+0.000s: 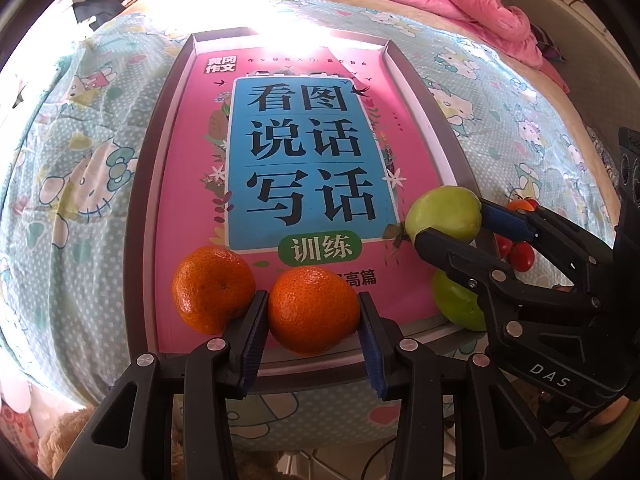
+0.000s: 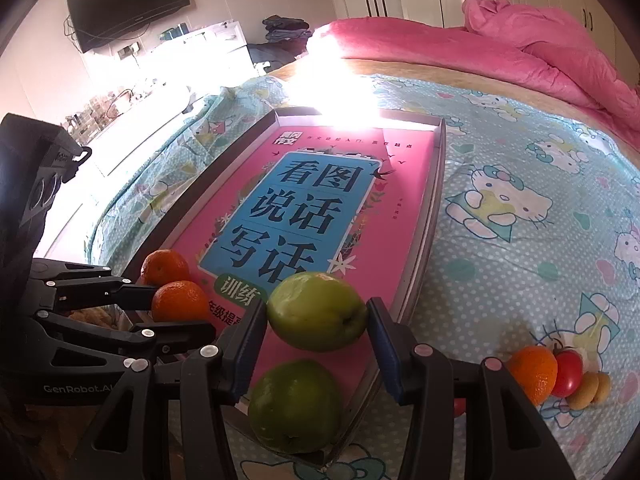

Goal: Organize fruits
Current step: 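Lower the orange with the left tool while the right tool lowers and releases the apple, then open the left tool to release the orange on the book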

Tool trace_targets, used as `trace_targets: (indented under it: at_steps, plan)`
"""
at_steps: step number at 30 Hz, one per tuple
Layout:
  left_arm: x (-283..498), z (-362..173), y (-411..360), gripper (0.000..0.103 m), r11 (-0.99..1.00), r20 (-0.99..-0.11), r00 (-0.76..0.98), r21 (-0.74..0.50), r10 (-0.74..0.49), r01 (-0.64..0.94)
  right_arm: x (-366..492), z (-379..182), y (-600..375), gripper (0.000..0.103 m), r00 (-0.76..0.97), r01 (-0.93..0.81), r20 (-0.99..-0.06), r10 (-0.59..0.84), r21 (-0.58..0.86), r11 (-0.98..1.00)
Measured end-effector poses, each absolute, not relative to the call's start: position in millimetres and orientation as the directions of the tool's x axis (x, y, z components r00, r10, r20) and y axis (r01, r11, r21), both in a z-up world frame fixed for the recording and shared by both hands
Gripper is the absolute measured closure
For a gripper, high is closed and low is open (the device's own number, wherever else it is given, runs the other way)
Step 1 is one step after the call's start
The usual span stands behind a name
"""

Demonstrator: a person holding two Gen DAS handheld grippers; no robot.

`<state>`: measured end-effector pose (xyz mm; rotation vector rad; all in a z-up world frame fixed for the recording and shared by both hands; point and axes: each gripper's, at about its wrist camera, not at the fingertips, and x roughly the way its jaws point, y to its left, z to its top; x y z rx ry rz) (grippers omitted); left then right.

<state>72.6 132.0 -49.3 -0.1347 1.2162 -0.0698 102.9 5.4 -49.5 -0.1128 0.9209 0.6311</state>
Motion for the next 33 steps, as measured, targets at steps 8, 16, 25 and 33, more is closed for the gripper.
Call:
trace_targets:
  at_steps: [8,16,25,33]
  plan:
    - [73,-49,132,0.059,0.99,-0.929,0.348,-0.143,-0.126,-0.022,99,-54,15,0.051,0.443,-0.57,-0.787,0.428,0.121,0.812]
    - [72,-49,133,0.059,0.989,-0.928,0.351,-0.145,-0.128,-0.023,98,-54,15,0.051,0.444,-0.572,-0.789,0.426,0.116,0.812]
    - [72,-49,132,0.058,0.99,-0.928,0.351,-0.141,-0.126,-0.018,96,-51,10,0.052,0.453,-0.569,-0.786,0.422,0.11,0.815]
    - [73,-49,131,0.058,0.989,-0.925,0.358,-0.144,-0.13,-0.014,82,-40,-4,0.049,0.479,-0.567,-0.758,0.443,0.118,0.815]
